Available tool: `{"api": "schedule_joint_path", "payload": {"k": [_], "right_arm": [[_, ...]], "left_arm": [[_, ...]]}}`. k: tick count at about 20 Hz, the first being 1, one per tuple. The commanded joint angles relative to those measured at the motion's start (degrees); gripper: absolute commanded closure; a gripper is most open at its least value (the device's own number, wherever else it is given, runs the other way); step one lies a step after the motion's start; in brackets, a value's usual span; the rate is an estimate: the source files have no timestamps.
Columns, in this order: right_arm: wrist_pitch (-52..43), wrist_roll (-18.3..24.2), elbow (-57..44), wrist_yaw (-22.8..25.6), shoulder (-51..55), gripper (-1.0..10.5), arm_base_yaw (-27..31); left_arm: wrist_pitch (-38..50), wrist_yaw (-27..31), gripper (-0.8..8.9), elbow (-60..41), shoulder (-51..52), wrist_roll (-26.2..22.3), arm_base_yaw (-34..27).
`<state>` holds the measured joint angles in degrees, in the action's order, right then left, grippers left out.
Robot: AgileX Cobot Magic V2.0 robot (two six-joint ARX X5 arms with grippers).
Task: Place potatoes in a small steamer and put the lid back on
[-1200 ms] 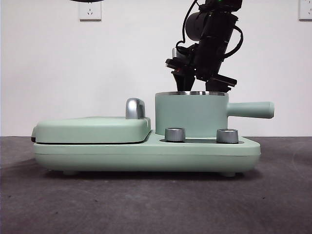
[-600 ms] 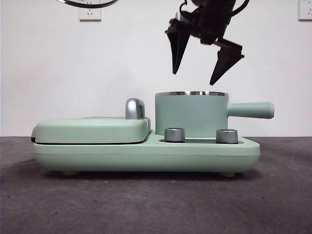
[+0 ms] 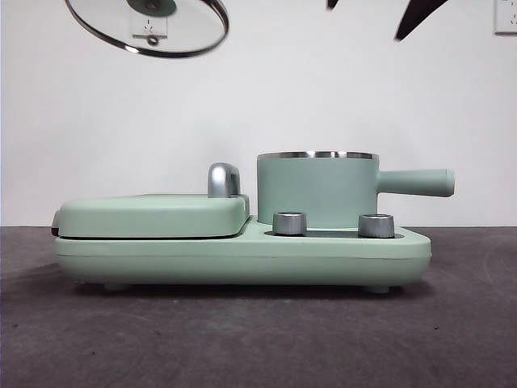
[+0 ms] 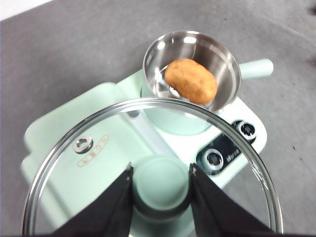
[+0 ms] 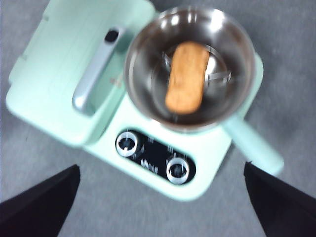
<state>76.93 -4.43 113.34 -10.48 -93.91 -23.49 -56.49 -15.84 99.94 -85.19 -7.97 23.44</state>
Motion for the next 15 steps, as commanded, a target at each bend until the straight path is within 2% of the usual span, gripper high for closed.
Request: {"api": "schedule_joint_path", "payload": {"k": [1,5,9,11,15], "right_arm": [[1.81,0.63,-6.56,0.02,7.48,4.2,-0.39],[-5.92,0.55,-24.44,0.00,25.03,4.2,-0.39],[-13.64,-2.45,-41.00,0.00,42.82,4.2,-0.44],[-15.63,-3.13,-47.45,0.26,50.60,4.2,-0.44],[-15.56,-7.52,-54.16,0.37,60.22,4.2,-0.44]], "left_arm": [[5.62,-1.55,7.87,-0.42,-1.14,-0.22,0.90],[11.52,-2.67,7.87,-0.96,-3.37,1.33,2.51],[18.67,-2.67,7.87,-0.96,-6.58,3.89,4.59],[22.64,-2.64,7.89,-0.96,-8.20,3.96,6.19],[28.46,-1.64,7.98,-0.92,-11.34,4.42,8.35]]}}
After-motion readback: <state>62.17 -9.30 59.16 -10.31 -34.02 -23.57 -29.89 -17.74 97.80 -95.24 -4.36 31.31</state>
